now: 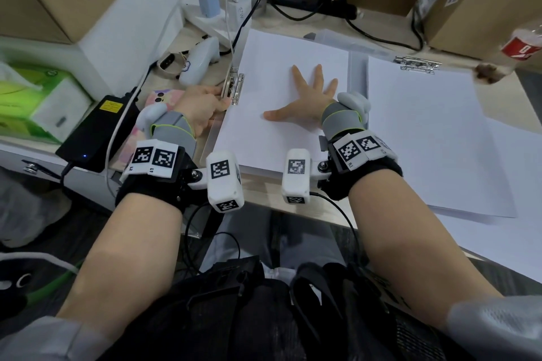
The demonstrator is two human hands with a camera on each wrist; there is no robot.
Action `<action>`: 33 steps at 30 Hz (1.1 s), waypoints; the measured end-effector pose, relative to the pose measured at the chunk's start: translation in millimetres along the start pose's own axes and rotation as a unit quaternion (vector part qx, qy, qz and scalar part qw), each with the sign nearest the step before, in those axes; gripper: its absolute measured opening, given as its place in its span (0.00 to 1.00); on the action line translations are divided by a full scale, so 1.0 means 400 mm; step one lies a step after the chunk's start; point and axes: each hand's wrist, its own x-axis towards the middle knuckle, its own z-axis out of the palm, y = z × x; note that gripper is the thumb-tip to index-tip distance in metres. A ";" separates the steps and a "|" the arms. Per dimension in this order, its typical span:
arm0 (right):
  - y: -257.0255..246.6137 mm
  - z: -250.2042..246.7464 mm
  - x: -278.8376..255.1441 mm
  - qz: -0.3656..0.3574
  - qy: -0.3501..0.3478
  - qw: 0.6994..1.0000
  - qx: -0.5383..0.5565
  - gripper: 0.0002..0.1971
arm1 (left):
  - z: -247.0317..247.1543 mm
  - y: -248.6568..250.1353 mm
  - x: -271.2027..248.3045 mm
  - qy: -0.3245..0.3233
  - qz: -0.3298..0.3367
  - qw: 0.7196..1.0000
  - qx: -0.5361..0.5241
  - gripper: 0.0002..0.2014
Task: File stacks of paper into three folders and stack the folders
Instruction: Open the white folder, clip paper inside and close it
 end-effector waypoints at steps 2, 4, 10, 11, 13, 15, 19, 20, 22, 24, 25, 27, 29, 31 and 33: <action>0.000 0.001 -0.002 0.000 0.005 1.000 0.005 0.60 | -0.001 -0.003 -0.001 0.001 0.005 1.000 -0.001 0.12; 0.000 0.001 -0.005 -0.001 0.011 1.000 0.017 0.60 | -0.006 -0.004 -0.005 -0.004 0.006 1.000 -0.008 0.10; 0.006 0.007 -0.020 -0.016 0.061 0.994 0.090 0.55 | -0.014 0.001 -0.050 -0.003 -0.004 1.000 0.005 0.10; 0.006 0.004 -0.024 -0.018 0.069 0.992 0.103 0.54 | -0.017 0.001 -0.058 -0.001 0.000 1.000 -0.001 0.14; 0.008 -0.004 -0.041 -0.017 0.072 0.991 0.107 0.51 | -0.022 0.004 -0.077 -0.004 0.015 1.000 -0.021 0.17; 0.012 -0.018 -0.050 -0.015 0.056 0.993 0.103 0.48 | -0.020 0.019 -0.090 -0.011 0.042 0.998 -0.047 0.12; 0.020 -0.052 -0.117 -0.031 0.031 0.989 0.144 0.45 | 0.001 0.070 -0.129 -0.037 0.109 0.988 -0.108 0.14; 0.021 -0.063 -0.142 -0.038 0.028 0.985 0.163 0.45 | 0.013 0.083 -0.142 -0.051 0.122 0.985 -0.113 0.15; 0.025 -0.087 -0.196 -0.071 0.020 0.976 0.207 0.45 | 0.043 0.109 -0.170 -0.078 0.140 0.979 -0.124 0.17; 0.035 -0.107 -0.249 -0.115 0.007 0.962 0.249 0.43 | 0.086 0.136 -0.187 -0.110 0.173 0.972 -0.119 0.16; 0.044 -0.118 -0.272 -0.137 0.001 0.954 0.267 0.44 | 0.110 0.150 -0.196 -0.123 0.190 0.968 -0.110 0.15; 0.080 -0.137 -0.317 -0.174 0.002 0.935 0.310 0.51 | 0.175 0.173 -0.222 -0.158 0.221 0.958 -0.090 0.16; 0.102 -0.149 -0.345 -0.199 0.003 0.918 0.344 0.59 | 0.220 0.188 -0.240 -0.194 0.248 0.946 -0.071 0.18; 0.109 -0.151 -0.362 -0.219 0.042 0.905 0.361 0.56 | 0.242 0.198 -0.251 -0.221 0.268 0.935 -0.069 0.19; 0.125 -0.158 -0.379 -0.234 0.116 0.884 0.389 0.43 | 0.276 0.204 -0.253 -0.247 0.285 0.925 -0.055 0.19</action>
